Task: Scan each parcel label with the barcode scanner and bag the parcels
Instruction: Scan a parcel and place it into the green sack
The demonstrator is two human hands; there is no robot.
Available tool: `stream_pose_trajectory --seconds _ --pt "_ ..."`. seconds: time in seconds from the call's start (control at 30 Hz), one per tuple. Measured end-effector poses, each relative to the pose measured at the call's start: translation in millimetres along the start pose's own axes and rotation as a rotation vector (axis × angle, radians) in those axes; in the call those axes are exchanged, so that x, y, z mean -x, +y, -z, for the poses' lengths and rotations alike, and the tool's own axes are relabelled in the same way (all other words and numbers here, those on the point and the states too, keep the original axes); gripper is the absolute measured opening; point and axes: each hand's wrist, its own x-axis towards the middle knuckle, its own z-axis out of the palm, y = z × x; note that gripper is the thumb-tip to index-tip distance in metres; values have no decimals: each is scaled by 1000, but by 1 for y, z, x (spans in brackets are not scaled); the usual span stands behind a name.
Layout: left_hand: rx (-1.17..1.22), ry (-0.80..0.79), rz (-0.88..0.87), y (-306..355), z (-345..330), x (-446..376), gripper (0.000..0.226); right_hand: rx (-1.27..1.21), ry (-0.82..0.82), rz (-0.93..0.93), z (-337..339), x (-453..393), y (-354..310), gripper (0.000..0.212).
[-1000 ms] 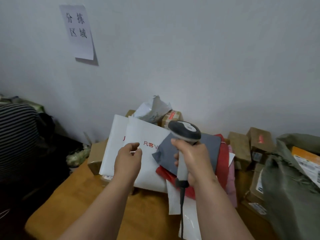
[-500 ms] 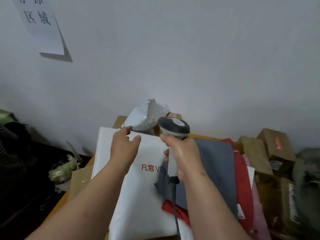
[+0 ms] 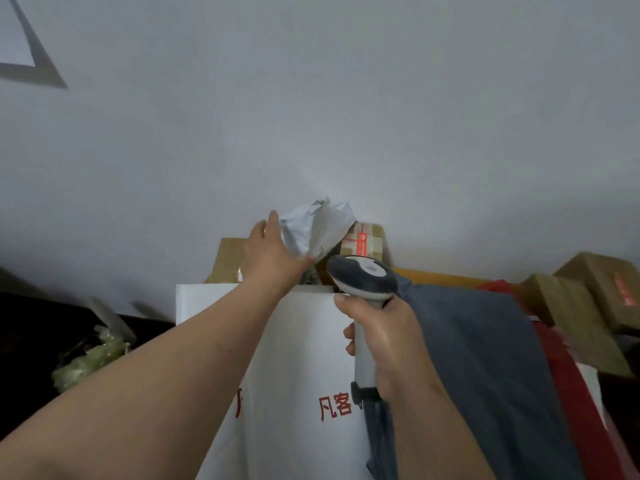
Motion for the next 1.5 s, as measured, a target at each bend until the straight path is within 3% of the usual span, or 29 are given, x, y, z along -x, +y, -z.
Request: stream_pose_trajectory --seconds 0.1,0.17,0.37,0.53,0.67,0.77,0.97,1.13,1.23,1.33,1.5 --pt "36 -33 -25 2 -15 -23 116 10 3 -18 -1 -8 2 19" --pt "15 -47 -30 2 -23 -35 111 17 12 -21 0 -11 5 17" --pt "98 156 -41 -1 -23 -45 50 28 28 -25 10 -9 5 17" --pt "633 313 -24 7 15 -22 31 -18 41 -2 18 8 -1 18" --pt "1167 271 18 25 52 18 34 -75 48 68 29 35 -12 19" --pt "1377 163 79 33 64 64 28 -139 4 131 43 64 -24 24" --pt "1650 123 266 32 51 173 34 -258 -125 148 83 126 -36 9" --pt "1781 97 318 42 31 266 31 -388 -204 107 129 184 -37 22" --pt "1866 118 331 54 22 310 28 -430 -262 72 149 217 -38 8" --pt "1969 140 351 64 22 340 32 -416 -330 31 163 244 -38 26" --pt "2037 137 345 76 23 367 27 -364 -349 -28 178 273 -35 33"
